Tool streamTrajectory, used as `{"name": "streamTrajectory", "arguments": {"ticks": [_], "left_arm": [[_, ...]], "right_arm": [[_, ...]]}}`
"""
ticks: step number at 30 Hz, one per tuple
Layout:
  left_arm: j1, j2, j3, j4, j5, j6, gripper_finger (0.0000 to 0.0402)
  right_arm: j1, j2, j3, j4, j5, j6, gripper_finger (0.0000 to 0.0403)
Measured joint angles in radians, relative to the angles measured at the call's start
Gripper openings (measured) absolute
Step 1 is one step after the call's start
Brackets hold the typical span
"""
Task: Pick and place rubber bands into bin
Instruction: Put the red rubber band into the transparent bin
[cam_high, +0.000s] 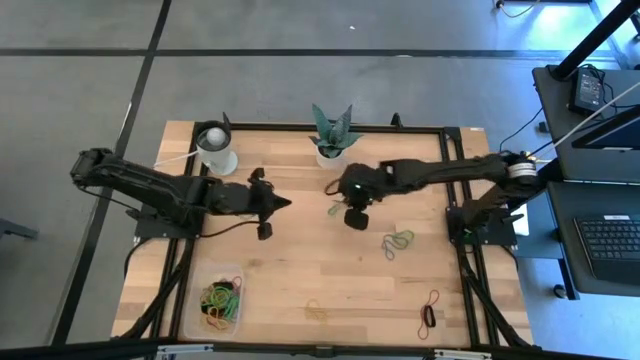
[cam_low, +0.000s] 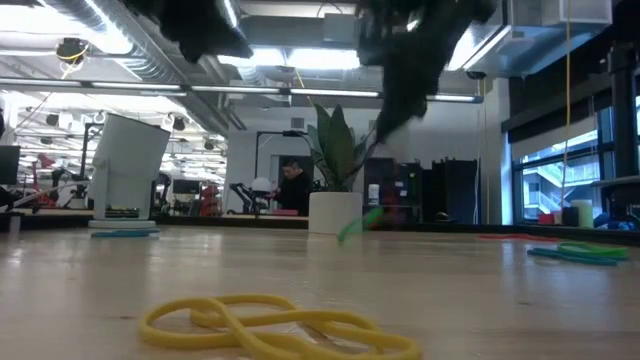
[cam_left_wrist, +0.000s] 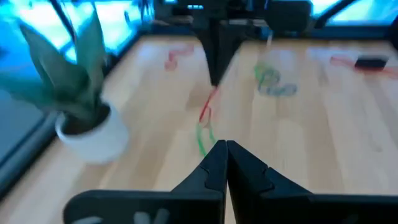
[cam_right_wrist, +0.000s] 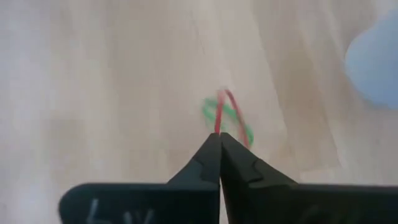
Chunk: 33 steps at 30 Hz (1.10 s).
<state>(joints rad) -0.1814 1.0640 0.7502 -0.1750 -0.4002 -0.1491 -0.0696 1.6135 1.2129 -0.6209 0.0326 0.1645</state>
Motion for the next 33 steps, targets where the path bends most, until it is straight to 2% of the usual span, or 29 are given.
{"name": "streamTrajectory", "arguments": {"ticks": [6, 10, 13, 19, 23, 29, 33], "left_arm": [[0.000, -0.118, 0.001, 0.026, 0.010, 0.089, 0.0026], [0.001, -0.143, 0.001, 0.056, 0.110, 0.089, 0.0070], [0.001, -0.130, 0.001, 0.084, 0.154, 0.086, 0.0113], [0.001, -0.056, 0.000, 0.194, 0.167, 0.084, 0.0196], [0.001, 0.020, 0.000, 0.311, 0.166, 0.084, 0.0237], [0.001, 0.154, 0.001, 0.509, 0.153, 0.080, 0.0262], [0.001, 0.240, 0.000, 0.611, 0.094, 0.081, 0.0262]], "right_arm": [[0.096, -0.130, 0.000, 0.041, 0.176, 0.237, 0.0000], [0.153, -0.156, 0.000, 0.109, 0.282, 0.351, 0.0000], [0.194, -0.153, 0.001, 0.235, 0.331, 0.370, 0.0000], [0.243, -0.115, 0.001, 0.505, 0.340, 0.328, 0.0000], [0.252, -0.105, 0.002, 0.612, 0.341, 0.301, 0.0000], [0.258, -0.102, 0.002, 0.641, 0.341, 0.294, 0.0000], [0.258, -0.102, 0.002, 0.644, 0.341, 0.270, 0.0000]]}}
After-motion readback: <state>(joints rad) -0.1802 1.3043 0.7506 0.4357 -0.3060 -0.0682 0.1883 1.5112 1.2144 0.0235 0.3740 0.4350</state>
